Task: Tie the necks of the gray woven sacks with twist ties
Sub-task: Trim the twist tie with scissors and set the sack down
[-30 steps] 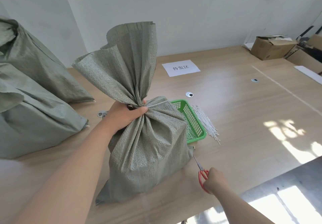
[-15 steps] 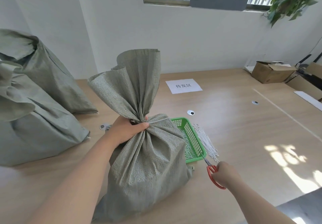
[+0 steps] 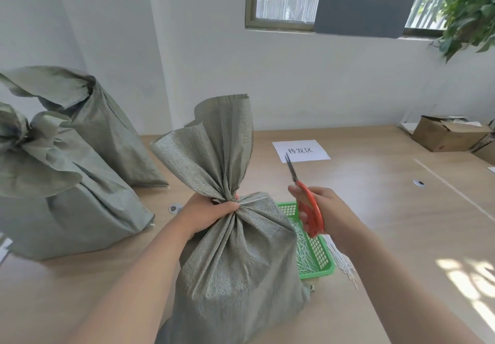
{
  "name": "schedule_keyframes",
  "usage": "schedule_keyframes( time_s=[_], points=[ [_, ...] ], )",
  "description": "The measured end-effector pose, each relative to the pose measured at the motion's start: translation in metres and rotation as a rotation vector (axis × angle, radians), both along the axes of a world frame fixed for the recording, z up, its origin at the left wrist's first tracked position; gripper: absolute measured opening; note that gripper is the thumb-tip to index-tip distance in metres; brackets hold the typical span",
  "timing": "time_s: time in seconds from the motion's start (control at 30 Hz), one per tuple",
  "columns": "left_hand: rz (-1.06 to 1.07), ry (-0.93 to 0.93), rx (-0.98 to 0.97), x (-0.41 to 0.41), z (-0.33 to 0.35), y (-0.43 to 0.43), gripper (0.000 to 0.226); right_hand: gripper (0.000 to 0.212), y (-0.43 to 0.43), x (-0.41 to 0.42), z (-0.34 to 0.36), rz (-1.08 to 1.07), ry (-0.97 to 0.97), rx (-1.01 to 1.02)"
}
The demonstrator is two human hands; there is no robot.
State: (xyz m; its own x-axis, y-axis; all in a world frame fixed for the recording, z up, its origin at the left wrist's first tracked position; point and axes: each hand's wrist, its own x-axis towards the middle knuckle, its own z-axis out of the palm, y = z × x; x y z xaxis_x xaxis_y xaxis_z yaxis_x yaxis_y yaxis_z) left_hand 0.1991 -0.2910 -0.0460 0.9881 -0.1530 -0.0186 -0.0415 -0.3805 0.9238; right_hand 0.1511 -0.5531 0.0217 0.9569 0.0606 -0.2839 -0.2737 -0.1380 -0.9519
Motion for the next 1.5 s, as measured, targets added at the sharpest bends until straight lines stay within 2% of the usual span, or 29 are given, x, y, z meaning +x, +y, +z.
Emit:
schedule_keyframes(
  time_s=[0.1, 0.23, 0.27, 0.37, 0.4, 0.47, 0.53, 0.73, 1.03, 1.2, 1.37, 1.5],
  points=[
    [0.019, 0.013, -0.048, 0.004, -0.001, 0.003, 0.018, 0.041, 0.021, -0.013, 0.016, 0.104, 0.081, 0.010],
    [0.017, 0.000, -0.002, 0.010, -0.002, 0.006, 0.005, 0.047, 0.047, -0.031, 0.015, 0.159, 0.205, 0.016],
    [0.012, -0.010, 0.011, 0.011, -0.002, 0.006, 0.008, 0.050, 0.052, -0.034, 0.013, 0.159, 0.231, -0.001],
    [-0.008, -0.020, -0.006, 0.013, -0.004, 0.009, 0.034, 0.047, 0.061, -0.036, 0.003, 0.149, 0.269, -0.056],
    [-0.012, -0.020, -0.016, 0.013, -0.004, 0.009, 0.033, 0.046, 0.062, -0.035, 0.002, 0.139, 0.277, -0.062],
    [-0.018, -0.015, -0.035, 0.014, -0.005, 0.009, 0.018, 0.046, 0.064, -0.033, 0.000, 0.131, 0.282, -0.074],
    [-0.013, -0.003, -0.061, 0.015, -0.006, 0.009, 0.013, 0.047, 0.065, -0.031, 0.000, 0.138, 0.285, -0.077],
    [-0.038, 0.012, -0.158, 0.016, -0.012, 0.009, 0.021, 0.046, 0.072, -0.032, 0.001, 0.158, 0.259, -0.112],
    [-0.062, 0.002, -0.165, 0.012, -0.014, 0.006, 0.022, 0.045, 0.078, -0.039, -0.001, 0.116, 0.236, -0.147],
    [-0.088, -0.008, -0.156, 0.008, -0.014, 0.004, 0.044, 0.045, 0.080, -0.046, -0.005, 0.085, 0.227, -0.186],
    [-0.105, -0.019, -0.140, 0.006, -0.014, 0.001, 0.015, 0.040, 0.081, -0.054, -0.006, 0.077, 0.199, -0.210],
    [-0.099, -0.018, -0.113, 0.004, -0.013, 0.000, 0.020, 0.031, 0.083, -0.060, -0.011, 0.050, 0.171, -0.204]
  ],
)
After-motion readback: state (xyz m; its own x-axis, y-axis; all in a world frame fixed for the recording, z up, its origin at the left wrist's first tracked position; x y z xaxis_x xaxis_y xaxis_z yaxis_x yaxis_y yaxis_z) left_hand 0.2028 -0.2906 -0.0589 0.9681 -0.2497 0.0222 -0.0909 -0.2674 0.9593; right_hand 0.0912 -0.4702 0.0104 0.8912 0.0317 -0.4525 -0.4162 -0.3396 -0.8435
